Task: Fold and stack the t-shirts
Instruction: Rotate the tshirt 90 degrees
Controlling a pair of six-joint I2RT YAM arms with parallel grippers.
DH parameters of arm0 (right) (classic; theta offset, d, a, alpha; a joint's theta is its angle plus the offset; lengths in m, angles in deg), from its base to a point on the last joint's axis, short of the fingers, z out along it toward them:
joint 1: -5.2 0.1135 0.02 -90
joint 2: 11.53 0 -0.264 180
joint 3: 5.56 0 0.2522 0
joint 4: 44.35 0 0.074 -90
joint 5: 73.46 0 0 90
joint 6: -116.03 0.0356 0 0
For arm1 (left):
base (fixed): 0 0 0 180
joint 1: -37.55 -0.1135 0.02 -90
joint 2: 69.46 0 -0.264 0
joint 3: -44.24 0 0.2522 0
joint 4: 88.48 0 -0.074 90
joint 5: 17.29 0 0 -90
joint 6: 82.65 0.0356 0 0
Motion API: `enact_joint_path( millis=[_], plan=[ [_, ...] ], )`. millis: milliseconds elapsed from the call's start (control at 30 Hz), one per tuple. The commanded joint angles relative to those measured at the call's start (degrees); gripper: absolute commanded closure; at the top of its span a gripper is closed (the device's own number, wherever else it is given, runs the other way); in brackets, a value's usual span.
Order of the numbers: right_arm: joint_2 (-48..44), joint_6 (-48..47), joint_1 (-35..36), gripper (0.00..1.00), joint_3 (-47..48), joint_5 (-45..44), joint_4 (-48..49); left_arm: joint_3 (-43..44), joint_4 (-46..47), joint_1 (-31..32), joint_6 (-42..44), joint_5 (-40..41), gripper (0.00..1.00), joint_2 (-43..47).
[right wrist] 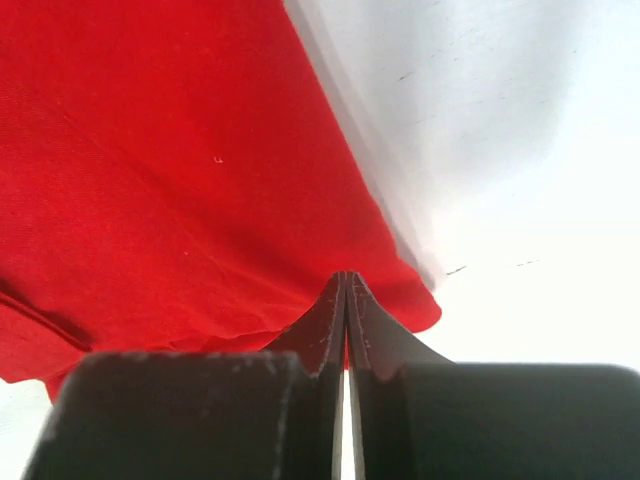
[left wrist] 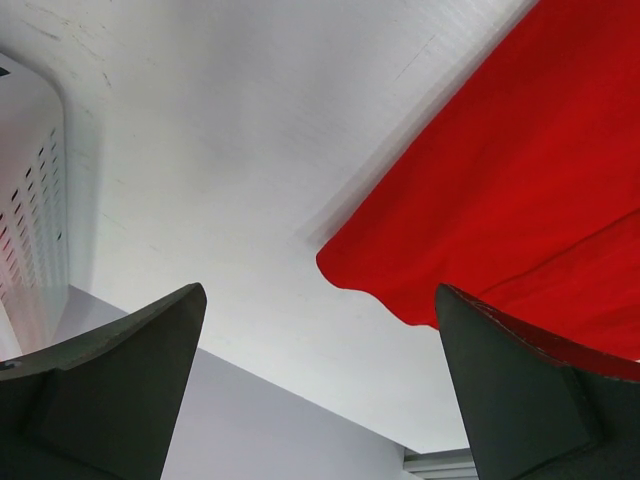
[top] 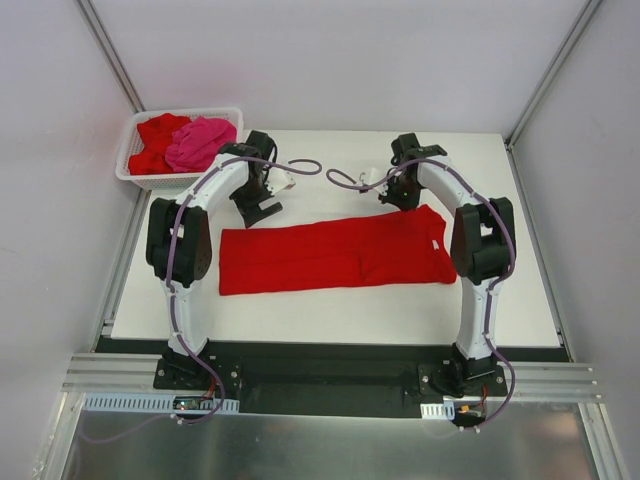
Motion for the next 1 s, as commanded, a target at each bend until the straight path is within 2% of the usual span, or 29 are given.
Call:
enact_joint_path(
  millis=[0,133,200,267,367,600,767,967],
  plan=[
    [1.2,-1.7,0.6,0.99,2.7,0.7,-0.8,0.0,-0.9,0.1,0.6,0.4,0.0,1.8],
    [2.5,-1.6,1.1,0.99,4.1,0.1,-2.3,0.0,-0.9,0.1,0.8,0.6,0.01,1.9],
    [2.6,-1.7,1.1,0.76,4.4,0.0,-3.6,-0.3,-1.0,0.1,1.0,0.6,0.01,2.0],
    [2.1,-2.0,1.2,0.58,3.9,0.0,-3.9,-0.4,-0.8,0.1,1.1,0.6,0.01,1.9],
    [1.5,-3.2,1.2,0.47,3.4,-0.2,-5.5,-0.7,-0.9,0.1,1.0,0.4,0.01,1.8],
    [0.5,-6.2,1.2,0.48,3.0,-1.3,-9.0,-0.8,-0.9,0.1,1.1,0.6,0.01,1.6],
    [0.2,-6.8,1.1,0.58,2.6,-1.1,-9.7,-0.4,-0.7,0.1,1.1,0.7,0.01,1.5],
    [1.2,-6.2,1.0,0.61,2.0,-0.9,-9.5,-0.1,-0.8,0.1,1.1,1.2,0.01,1.0]
  ],
)
